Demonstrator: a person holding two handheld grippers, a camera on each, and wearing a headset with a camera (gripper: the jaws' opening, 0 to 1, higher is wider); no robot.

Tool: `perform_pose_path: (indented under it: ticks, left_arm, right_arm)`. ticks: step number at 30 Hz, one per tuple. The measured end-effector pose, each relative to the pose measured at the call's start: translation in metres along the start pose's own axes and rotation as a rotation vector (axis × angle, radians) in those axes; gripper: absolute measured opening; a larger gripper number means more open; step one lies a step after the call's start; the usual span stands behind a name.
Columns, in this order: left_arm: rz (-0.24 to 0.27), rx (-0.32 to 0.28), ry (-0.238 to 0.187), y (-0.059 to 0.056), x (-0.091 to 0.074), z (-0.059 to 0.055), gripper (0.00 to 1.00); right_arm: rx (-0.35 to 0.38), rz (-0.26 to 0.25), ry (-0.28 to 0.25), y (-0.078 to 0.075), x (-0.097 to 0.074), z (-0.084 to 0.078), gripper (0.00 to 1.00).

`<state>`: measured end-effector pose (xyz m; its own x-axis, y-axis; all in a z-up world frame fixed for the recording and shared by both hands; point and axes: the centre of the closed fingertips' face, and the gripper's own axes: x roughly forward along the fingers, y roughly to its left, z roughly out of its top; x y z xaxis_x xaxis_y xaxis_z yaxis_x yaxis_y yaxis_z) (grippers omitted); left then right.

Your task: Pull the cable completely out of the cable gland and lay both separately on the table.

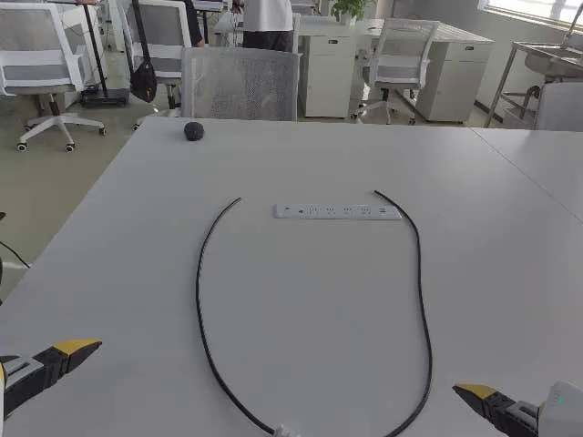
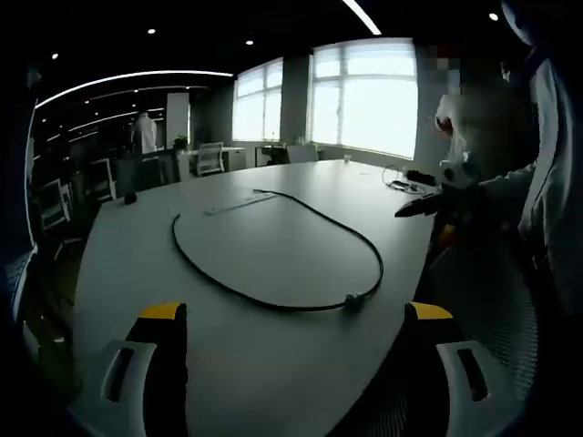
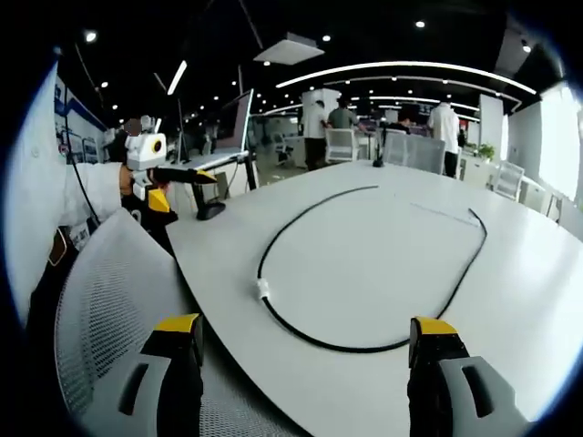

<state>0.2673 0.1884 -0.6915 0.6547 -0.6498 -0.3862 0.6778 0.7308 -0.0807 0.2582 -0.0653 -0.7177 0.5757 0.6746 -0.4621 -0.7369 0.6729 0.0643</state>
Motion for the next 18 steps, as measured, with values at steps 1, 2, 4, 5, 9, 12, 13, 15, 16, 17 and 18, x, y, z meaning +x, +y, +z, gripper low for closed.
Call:
perform_pose_path:
  ticks: [1, 2, 4, 5, 9, 12, 13, 15, 16, 17, 18]
  left_arm:
    - [-0.001, 0.0, 0.001, -0.0001, 0.0002, 0.0002, 1.0]
    - [0.0, 0.003, 0.0, 0.0002, 0.0001, 0.001, 1.0]
    - [0.0, 0.002, -0.003, 0.0009, -0.0004, 0.0027, 1.0]
    - [0.001, 0.003, -0.003, 0.001, -0.0005, 0.0029, 1.0]
    - [0.006, 0.003, -0.007, 0.0034, -0.0017, 0.004, 1.0]
    - [0.01, -0.001, -0.009, 0.0045, -0.0024, 0.0038, 1.0]
    - [0.01, -0.002, -0.009, 0.0045, -0.0023, 0.0036, 1.0]
    - [0.01, -0.001, -0.008, 0.004, -0.0023, 0.0033, 1.0]
    - [0.009, -0.001, -0.008, 0.0041, -0.0024, 0.0032, 1.0]
    - [0.009, -0.004, -0.009, 0.0041, -0.0022, 0.0032, 1.0]
    - [0.009, -0.004, -0.009, 0.0041, -0.0023, 0.0031, 1.0]
  right_arm:
    - [0.0, -0.001, -0.002, -0.0003, 0.0002, 0.0003, 0.95]
    - [0.001, -0.001, -0.002, -0.0004, 0.0004, 0.0005, 0.96]
    - [0.0, -0.001, -0.004, -0.0007, 0.0005, 0.0009, 0.96]
    - [0.001, -0.002, -0.005, -0.0008, 0.0005, 0.001, 0.96]
    - [0.003, -0.005, -0.008, -0.0014, 0.0003, 0.0018, 0.96]
    - [0.003, -0.007, -0.012, -0.0019, 0.0004, 0.0027, 0.96]
    - [0.004, -0.007, -0.013, -0.0018, 0.0005, 0.0029, 0.96]
    - [0.003, -0.006, -0.012, -0.0016, 0.0008, 0.0031, 0.96]
    - [0.003, -0.006, -0.015, -0.0017, 0.001, 0.0036, 0.96]
    - [0.005, -0.006, -0.015, -0.0015, 0.001, 0.0037, 0.96]
    - [0.005, -0.006, -0.015, -0.0016, 0.0011, 0.0038, 0.96]
